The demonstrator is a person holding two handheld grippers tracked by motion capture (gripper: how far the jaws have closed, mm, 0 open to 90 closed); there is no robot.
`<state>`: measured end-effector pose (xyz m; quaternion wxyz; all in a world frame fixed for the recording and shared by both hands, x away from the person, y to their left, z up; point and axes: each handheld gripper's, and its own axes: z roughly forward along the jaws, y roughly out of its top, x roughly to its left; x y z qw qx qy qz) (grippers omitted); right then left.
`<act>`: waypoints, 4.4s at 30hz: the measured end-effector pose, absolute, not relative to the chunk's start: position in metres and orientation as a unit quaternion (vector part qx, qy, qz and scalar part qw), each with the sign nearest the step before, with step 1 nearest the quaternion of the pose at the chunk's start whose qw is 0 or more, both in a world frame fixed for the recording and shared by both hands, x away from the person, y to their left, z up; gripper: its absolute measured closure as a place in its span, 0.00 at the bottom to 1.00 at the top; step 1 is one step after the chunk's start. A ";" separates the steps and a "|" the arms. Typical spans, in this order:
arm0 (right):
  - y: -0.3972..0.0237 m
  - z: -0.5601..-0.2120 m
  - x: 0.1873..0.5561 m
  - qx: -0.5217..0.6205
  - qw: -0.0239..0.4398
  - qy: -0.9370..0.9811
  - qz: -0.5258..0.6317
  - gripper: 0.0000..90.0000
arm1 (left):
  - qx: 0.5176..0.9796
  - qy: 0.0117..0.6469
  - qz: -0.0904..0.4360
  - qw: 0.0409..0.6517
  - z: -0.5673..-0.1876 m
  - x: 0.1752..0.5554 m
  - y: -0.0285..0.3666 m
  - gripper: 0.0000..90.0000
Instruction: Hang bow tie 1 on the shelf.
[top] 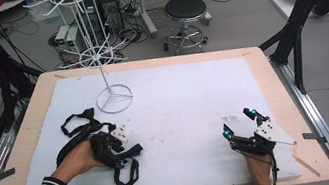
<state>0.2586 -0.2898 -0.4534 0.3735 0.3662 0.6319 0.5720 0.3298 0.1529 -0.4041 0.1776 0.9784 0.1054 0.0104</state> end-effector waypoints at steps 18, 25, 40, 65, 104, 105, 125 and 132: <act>-0.290 -0.453 0.259 0.364 0.375 0.631 0.573 0.12 | 0.977 0.115 0.006 0.180 -0.400 0.329 0.157 0.81; -0.290 -0.453 0.259 0.364 0.376 0.631 0.572 0.12 | 0.973 0.122 0.013 0.197 -0.395 0.329 0.160 0.82; -0.289 -0.453 0.258 0.368 0.371 0.632 0.573 0.12 | 0.958 0.140 0.035 0.247 -0.381 0.328 0.167 0.82; -0.289 -0.453 0.258 0.368 0.372 0.632 0.572 0.12 | 0.904 0.199 0.075 0.372 -0.346 0.331 0.183 0.82; -0.290 -0.453 0.259 0.364 0.375 0.631 0.573 0.12 | 0.827 0.246 0.158 0.481 -0.293 0.337 0.193 0.82; -0.290 -0.453 0.259 0.364 0.375 0.631 0.573 0.12 | 0.824 0.249 0.159 0.483 -0.292 0.338 0.193 0.82; -0.290 -0.454 0.258 0.366 0.373 0.631 0.573 0.12 | 0.803 0.267 0.191 0.497 -0.265 0.359 0.193 0.82; -0.291 -0.454 0.258 0.369 0.368 0.629 0.576 0.12 | 0.800 0.274 0.201 0.494 -0.259 0.367 0.194 0.82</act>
